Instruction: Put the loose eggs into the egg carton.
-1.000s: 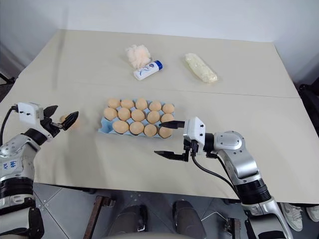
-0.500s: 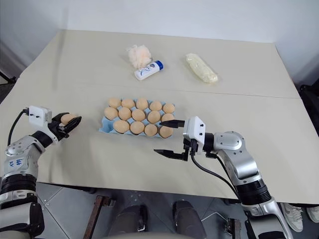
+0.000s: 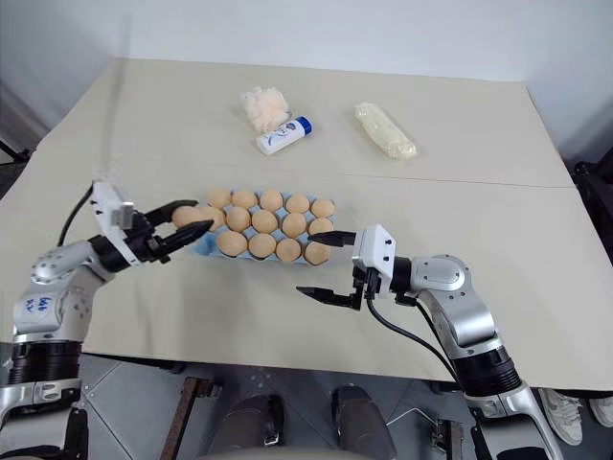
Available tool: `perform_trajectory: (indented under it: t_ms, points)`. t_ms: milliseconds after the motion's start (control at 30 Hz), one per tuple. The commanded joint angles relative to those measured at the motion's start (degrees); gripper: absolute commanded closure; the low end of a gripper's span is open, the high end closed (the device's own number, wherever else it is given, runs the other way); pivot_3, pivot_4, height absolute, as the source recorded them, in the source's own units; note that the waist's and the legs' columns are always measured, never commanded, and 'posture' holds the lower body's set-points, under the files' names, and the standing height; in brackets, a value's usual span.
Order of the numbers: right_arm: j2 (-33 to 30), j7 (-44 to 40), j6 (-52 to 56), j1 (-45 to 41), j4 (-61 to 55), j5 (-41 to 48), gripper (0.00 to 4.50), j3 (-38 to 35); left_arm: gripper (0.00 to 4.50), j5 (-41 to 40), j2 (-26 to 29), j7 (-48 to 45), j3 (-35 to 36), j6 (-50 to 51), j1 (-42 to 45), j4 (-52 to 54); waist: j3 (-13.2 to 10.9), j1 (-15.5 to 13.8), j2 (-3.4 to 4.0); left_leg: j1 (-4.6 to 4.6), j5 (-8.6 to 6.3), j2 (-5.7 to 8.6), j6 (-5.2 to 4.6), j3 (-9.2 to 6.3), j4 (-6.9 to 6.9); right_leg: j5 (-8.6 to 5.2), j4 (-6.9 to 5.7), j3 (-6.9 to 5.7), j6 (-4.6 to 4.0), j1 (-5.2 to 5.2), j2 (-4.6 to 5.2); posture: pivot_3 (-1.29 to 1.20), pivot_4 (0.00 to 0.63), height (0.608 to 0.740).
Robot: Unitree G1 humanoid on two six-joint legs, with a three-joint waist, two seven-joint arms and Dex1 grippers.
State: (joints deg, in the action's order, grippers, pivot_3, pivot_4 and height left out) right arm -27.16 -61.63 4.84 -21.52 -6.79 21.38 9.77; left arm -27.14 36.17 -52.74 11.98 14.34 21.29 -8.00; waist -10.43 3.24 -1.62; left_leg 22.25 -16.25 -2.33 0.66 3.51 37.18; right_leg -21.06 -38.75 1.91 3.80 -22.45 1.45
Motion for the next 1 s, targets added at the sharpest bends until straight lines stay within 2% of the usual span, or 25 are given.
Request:
perform_trajectory:
  t_ms: [33,67,100,233,267,400,533,700,800,1000]
  points:
    - [0.4,0.9,-1.2,0.3,-2.5,0.0,0.00,-0.8,2.01,1.7,0.7,-1.5,-1.2,-1.5,-0.1,-0.2,0.0,-0.1,0.00,0.00,0.00,0.00,0.00,0.00,0.00,0.00,0.01,0.00,0.00,0.00,0.00,0.00,0.150,0.740]
    - [0.3,1.0,-1.2,0.4,-2.6,0.0,0.00,-0.8,1.48,2.2,0.7,-1.1,-1.0,-2.1,0.4,-1.2,0.0,-0.1,0.00,0.01,0.00,0.00,0.00,0.00,0.01,0.00,0.02,0.00,0.00,0.01,0.01,0.00,0.150,0.740]
    - [0.3,1.1,-1.2,0.4,-2.7,0.0,0.00,-0.8,1.31,2.5,0.8,-0.9,-0.7,-2.5,0.7,-2.0,0.0,-0.2,0.00,0.01,0.00,0.00,-0.01,0.00,0.02,0.00,0.03,0.00,0.00,0.01,0.01,0.00,0.150,0.740]
    - [0.3,1.7,-1.3,0.7,-2.8,0.0,0.00,-0.9,0.12,2.7,2.1,-1.8,0.0,-2.7,0.5,-2.8,0.0,-0.1,0.00,0.01,0.00,0.00,-0.01,0.00,0.01,0.00,0.03,-0.01,0.00,0.01,0.01,0.00,0.150,0.740]
    - [0.3,1.8,-1.3,0.7,-2.9,0.0,0.00,-0.9,0.05,2.8,2.3,-1.9,0.0,-3.0,0.3,-2.9,0.0,-0.1,0.00,0.02,0.00,0.00,-0.01,0.00,0.00,0.00,0.03,0.00,0.00,0.00,0.01,0.00,0.150,0.740]
    - [0.6,2.0,-1.5,0.7,-2.7,0.0,0.00,-0.6,0.05,2.5,3.5,-2.1,1.3,-3.4,-0.1,-3.6,0.0,-0.1,0.00,0.02,0.00,0.00,-0.01,0.00,0.00,0.00,0.04,-0.01,0.00,0.00,0.01,0.00,0.150,0.740]
    - [0.3,1.9,-1.5,0.8,-2.8,0.2,0.00,-1.0,0.05,1.6,7.4,-3.5,4.3,-2.6,-3.6,-1.1,0.0,0.3,0.01,0.00,0.00,0.00,-0.01,0.01,-0.05,0.00,0.05,0.02,0.00,-0.01,0.01,0.00,0.150,0.740]
    - [-2.2,1.6,-0.5,1.8,-2.8,1.2,0.00,-3.7,0.05,1.0,13.0,-6.9,7.5,-2.4,-8.6,1.1,0.0,-0.2,0.03,0.02,0.00,0.00,-0.01,-0.01,-0.09,0.00,0.15,-0.01,-0.01,0.00,0.06,0.00,0.150,0.740]
    - [-5.8,1.2,0.0,3.2,-1.7,1.9,0.00,-7.5,0.05,0.9,15.9,-10.8,9.2,-3.5,-12.6,0.9,0.0,-0.2,0.07,0.03,-0.01,0.02,-0.02,-0.02,-0.11,0.00,0.22,-0.02,-0.01,0.02,0.10,0.00,0.150,0.740]
    - [-7.4,1.8,-0.4,5.8,-1.6,1.3,0.00,-9.8,0.05,2.2,14.4,-10.5,8.0,-5.5,-12.3,-1.2,0.0,-0.2,0.07,0.02,-0.01,0.02,-0.01,-0.07,-0.17,-0.03,0.25,-0.05,-0.06,0.02,0.11,0.00,0.150,0.740]
